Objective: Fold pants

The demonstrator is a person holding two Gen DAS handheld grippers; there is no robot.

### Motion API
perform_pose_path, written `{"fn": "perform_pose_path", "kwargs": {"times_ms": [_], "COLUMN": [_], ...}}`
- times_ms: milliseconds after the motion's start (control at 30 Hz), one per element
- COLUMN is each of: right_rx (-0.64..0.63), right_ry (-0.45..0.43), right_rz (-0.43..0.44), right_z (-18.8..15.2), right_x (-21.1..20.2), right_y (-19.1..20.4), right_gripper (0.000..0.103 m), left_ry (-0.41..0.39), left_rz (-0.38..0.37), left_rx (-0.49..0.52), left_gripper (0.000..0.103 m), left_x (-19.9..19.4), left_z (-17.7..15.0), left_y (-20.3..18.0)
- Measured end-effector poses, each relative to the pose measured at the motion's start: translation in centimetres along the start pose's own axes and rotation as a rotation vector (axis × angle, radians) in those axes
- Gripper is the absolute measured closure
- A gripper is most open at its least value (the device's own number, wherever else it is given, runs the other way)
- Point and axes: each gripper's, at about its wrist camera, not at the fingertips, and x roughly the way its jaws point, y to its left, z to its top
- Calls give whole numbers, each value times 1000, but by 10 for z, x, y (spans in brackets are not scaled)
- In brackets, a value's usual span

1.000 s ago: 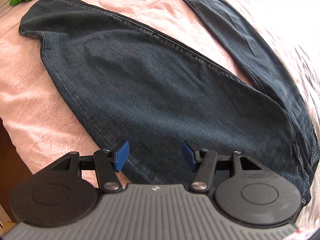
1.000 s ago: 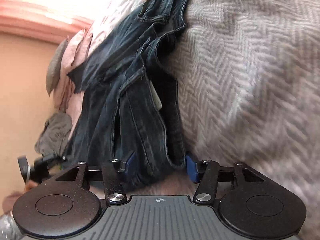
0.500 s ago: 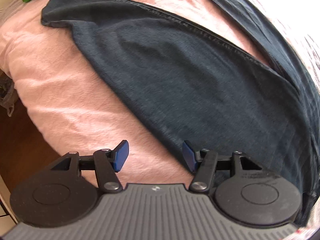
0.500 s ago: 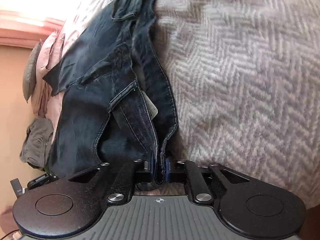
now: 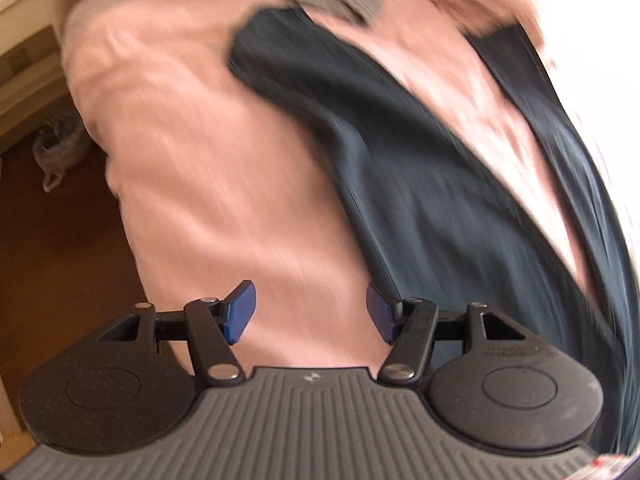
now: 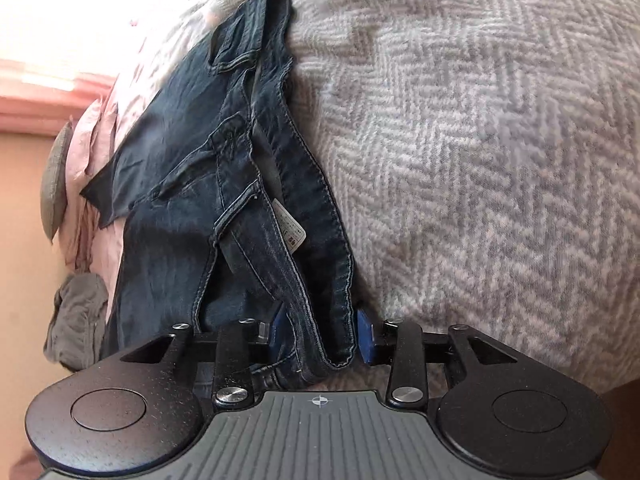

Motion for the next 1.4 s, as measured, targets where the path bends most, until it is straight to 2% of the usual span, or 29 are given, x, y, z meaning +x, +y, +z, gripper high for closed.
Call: {"fn": "perform_pose_path", "kwargs": {"times_ms": [133, 300, 367, 467, 500, 533, 600, 667, 700, 767, 800, 867, 900, 967, 1067, 1100, 1133, 1233, 1300, 1367, 1400], "right_rx": [126, 307, 323, 319, 312, 298, 275, 252, 244, 248, 263, 302, 318, 326, 312, 314, 322, 336, 325, 325, 330], "right_ry": [-79, -239, -314, -410, -434, -460, -480, -478, -476, -480, -490, -508, -514, -516, -508, -510, -516, -529, -525, -524, -524], "right_rz": [-7, -52, -107, -199, -228, -266, -329, -384, -406, -438, -445, -442, -437, -431, -428, -426, -421, -409, -408, -406, -405], "right_z": [-22, -58, -70, -83, -86, -90, -96, -100, -102, -107, -110, -115, -117, -120, -122, -123, -125, -130, -130, -131, -131], "right_x": [-5, -9, -4, 3, 5, 9, 15, 21, 22, 25, 26, 25, 24, 24, 26, 27, 27, 26, 26, 26, 25], "right_y": [-2, 7, 19, 36, 42, 49, 62, 74, 79, 86, 88, 89, 89, 89, 88, 87, 85, 84, 84, 84, 84], "right_gripper": [69, 69, 68, 68, 68, 69, 69, 68, 68, 68, 68, 68, 68, 68, 67, 67, 67, 67, 66, 66, 66], "left_ry": [-85, -103, -93, -102, -108, -121, -191, -264, -281, -253, -223, -194, -177, -158, -173, -157, -117, 4, 40, 26, 3], "left_rz": [-10, -63, -90, -123, -137, -139, -87, -99, -99, -149, -197, -265, -281, -302, -249, -234, -247, -365, -428, -427, -432], "left_rx": [-147, -342, -380, -365, -341, -285, -88, 223, 406, 720, 808, 849, 821, 701, 493, 421, 335, 80, -55, -96, -68], "left_gripper": [46, 46, 46, 47, 68, 99, 98, 98, 94, 79, 78, 78, 77, 75, 69, 66, 65, 63, 64, 65, 65], "left_x": [16, 65, 89, 118, 125, 128, 124, 115, 112, 109, 106, 96, 90, 84, 85, 90, 99, 128, 144, 143, 137], "left_z": [58, 126, 151, 188, 197, 206, 213, 202, 189, 154, 139, 124, 125, 141, 178, 191, 205, 232, 241, 247, 249], "left_y": [42, 97, 111, 115, 110, 101, 65, 16, -10, -49, -57, -56, -50, -30, 0, 8, 16, 36, 46, 51, 53]}}
